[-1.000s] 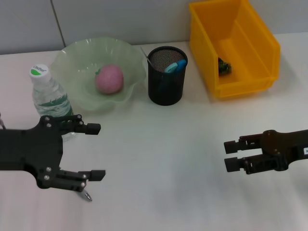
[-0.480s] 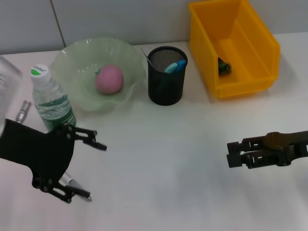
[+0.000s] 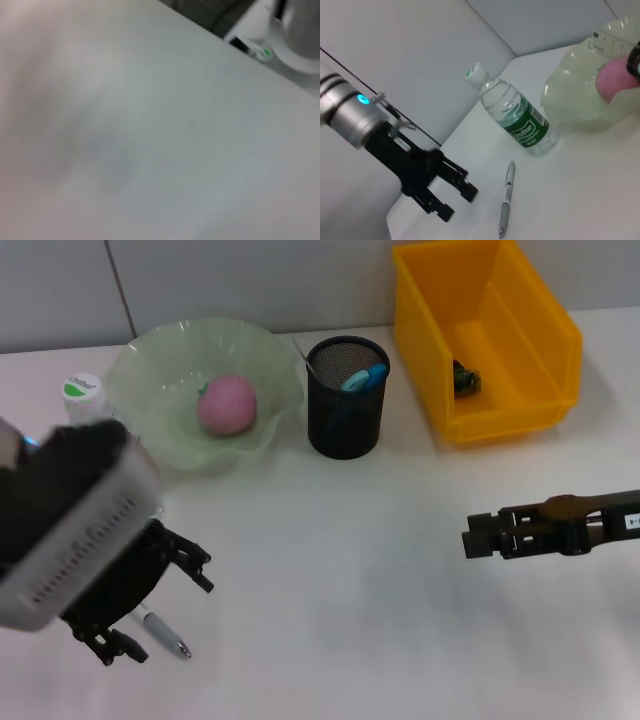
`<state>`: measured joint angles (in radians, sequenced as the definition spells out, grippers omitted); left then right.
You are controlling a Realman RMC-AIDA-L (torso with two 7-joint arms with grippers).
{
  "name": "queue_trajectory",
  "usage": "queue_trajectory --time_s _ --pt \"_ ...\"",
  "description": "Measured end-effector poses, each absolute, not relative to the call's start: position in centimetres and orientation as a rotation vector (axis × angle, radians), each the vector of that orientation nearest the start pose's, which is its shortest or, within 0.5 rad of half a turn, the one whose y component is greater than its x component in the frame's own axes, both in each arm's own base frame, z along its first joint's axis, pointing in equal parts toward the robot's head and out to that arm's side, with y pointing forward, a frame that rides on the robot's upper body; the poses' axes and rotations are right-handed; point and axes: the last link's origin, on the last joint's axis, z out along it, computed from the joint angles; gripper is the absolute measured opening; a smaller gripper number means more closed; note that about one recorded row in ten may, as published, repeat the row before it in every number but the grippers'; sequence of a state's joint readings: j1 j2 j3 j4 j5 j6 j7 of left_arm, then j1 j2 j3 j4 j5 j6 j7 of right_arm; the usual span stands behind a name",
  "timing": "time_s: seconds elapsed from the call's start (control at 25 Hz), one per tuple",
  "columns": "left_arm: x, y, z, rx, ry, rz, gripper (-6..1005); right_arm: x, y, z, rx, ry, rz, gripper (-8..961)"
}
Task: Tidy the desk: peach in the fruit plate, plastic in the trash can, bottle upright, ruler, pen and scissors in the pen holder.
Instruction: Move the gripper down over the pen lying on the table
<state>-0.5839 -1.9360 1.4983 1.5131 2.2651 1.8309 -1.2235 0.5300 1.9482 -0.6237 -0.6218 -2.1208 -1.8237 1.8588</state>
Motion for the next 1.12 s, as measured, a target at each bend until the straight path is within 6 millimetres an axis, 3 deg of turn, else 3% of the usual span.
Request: queue_trajectory --time_s 0.04,0.08,0.2,0.24,0.28,0.32,0.4,1.12 --pt "-15.2 31.0 2.5 -3.019 1.278 0.56 858 28.0 30.6 4.6 -2.782 1.325 0.702 725" --pt "-15.0 31.3 1.0 -2.99 1.405 0.694 858 27.9 30.7 4.7 -2.781 1.322 0.706 725" --pt "-15.0 31.3 1.0 -2.99 1.405 0.694 857 27.8 30.8 4.8 -2.778 1.317 0.712 725" --pt "-15.3 31.5 -0.3 -2.978 1.461 0.773 856 27.8 30.8 4.8 -2.778 1.317 0.712 725" --pt "-15.3 31.5 -0.3 -2.978 1.461 0.773 856 27.8 30.8 4.8 -2.778 1.316 0.712 725" --pt "-15.8 32.4 -2.0 -2.925 1.518 0.892 855 27.8 30.8 4.8 -2.778 1.316 0.712 725" --pt "-16.1 32.9 -2.5 -2.908 1.512 0.938 855 27.8 30.8 4.8 -2.774 1.317 0.711 725" --pt "-17.2 33.4 -4.1 -2.871 1.395 1.206 847 28.2 30.6 5.1 -2.766 1.317 0.711 726"
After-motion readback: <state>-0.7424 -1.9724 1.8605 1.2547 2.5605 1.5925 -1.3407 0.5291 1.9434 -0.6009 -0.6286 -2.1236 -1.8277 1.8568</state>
